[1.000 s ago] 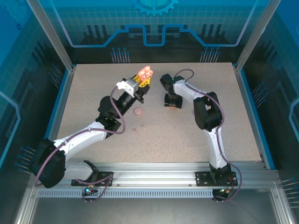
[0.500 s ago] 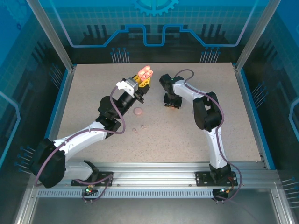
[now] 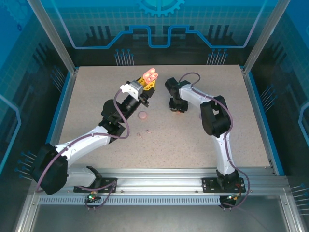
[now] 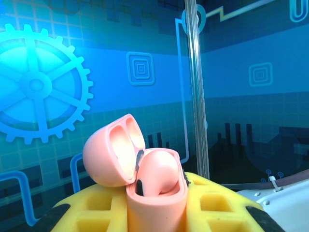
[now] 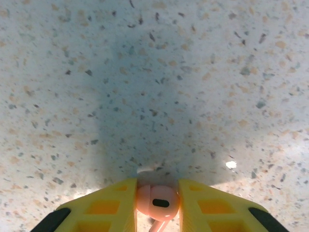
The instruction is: Insert the wireless bluetooth earbuds into the charging case
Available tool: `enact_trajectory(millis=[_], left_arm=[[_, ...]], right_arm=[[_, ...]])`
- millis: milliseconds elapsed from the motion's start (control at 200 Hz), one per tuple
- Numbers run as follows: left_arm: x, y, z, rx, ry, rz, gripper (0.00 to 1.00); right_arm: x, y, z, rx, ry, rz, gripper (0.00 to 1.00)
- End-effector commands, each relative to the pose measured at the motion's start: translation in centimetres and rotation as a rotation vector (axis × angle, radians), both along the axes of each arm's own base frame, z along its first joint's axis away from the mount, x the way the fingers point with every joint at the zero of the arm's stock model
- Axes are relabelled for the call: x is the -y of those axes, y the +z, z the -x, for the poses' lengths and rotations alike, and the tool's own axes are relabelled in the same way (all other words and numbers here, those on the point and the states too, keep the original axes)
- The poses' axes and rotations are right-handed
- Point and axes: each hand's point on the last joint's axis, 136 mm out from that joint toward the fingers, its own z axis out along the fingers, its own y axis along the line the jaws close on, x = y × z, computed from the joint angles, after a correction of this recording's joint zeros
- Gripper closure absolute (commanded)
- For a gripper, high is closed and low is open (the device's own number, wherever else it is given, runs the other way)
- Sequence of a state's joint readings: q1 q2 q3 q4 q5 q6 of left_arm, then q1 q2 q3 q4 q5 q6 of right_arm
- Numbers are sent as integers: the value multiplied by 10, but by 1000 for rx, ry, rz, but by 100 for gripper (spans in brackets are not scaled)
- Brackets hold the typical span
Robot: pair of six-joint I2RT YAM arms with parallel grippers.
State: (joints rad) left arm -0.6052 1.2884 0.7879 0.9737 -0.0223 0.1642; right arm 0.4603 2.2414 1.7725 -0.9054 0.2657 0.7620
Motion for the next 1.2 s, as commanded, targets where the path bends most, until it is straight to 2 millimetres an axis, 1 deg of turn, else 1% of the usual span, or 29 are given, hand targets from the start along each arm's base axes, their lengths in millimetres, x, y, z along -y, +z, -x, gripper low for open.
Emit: enact_trajectory(millis=[0,70,160,260,350,480,645,770,880,1015,1090,1195], left_arm=[[-2,9,5,35,9,16,100],[-2,11,4,35,10,17,100],[-2,11,4,37,10,19,100],[-2,11,5,38,10,18,100],[-3,13,5,40,8,21,100],[-2,13,6,41,3,20,100],[-1,12,7,40,-6,17,100],[-1,10,7,35,-8,15,100],[0,9,7,33,-13,11,100],[3,6,7,27,-27,1,100],[5,5,6,21,-33,1,100],[8,1,6,9,-47,-2,100]], right_arm=[[1,29,0,75,33,17,75],[3,41,0,108,38,11,75],[4,62,-1,161,52,4,75],[6,91,-3,239,70,-11,75],[8,124,-4,329,93,-30,75],[7,182,-4,493,150,-69,75],[1,267,0,719,249,-118,75],[-7,329,12,880,325,-148,75],[-17,374,27,992,387,-206,74],[-29,415,47,1106,467,-287,74],[-34,431,59,1151,508,-328,73],[-42,445,71,1201,563,-375,73]])
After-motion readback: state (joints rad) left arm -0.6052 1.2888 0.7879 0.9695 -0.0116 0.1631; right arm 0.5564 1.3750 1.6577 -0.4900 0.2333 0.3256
